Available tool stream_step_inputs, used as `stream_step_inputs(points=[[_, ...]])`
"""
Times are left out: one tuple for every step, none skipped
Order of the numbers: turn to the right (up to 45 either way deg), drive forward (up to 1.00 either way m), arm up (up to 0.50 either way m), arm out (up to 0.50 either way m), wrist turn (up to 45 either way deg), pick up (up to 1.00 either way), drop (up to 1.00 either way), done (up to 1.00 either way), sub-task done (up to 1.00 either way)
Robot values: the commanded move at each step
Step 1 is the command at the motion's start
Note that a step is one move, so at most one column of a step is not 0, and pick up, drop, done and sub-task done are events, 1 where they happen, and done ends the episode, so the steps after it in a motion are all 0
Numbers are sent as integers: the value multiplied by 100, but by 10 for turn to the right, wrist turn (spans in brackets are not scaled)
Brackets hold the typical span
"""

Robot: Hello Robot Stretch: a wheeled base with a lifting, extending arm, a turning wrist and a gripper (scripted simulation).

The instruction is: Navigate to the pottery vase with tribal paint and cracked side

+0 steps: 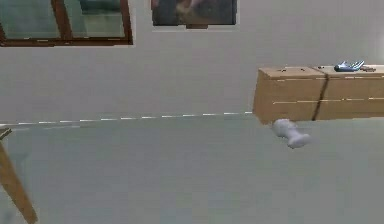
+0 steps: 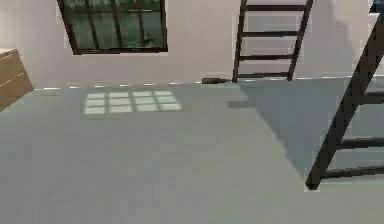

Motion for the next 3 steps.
stream_step_inputs(points=[[-210, 0, 0, 0, 0, 0, 0, 0, 0], [0, 100, 0, 0, 0, 0, 0, 0, 0], [-60, 0, 0, 0, 0, 0, 0, 0, 0]])
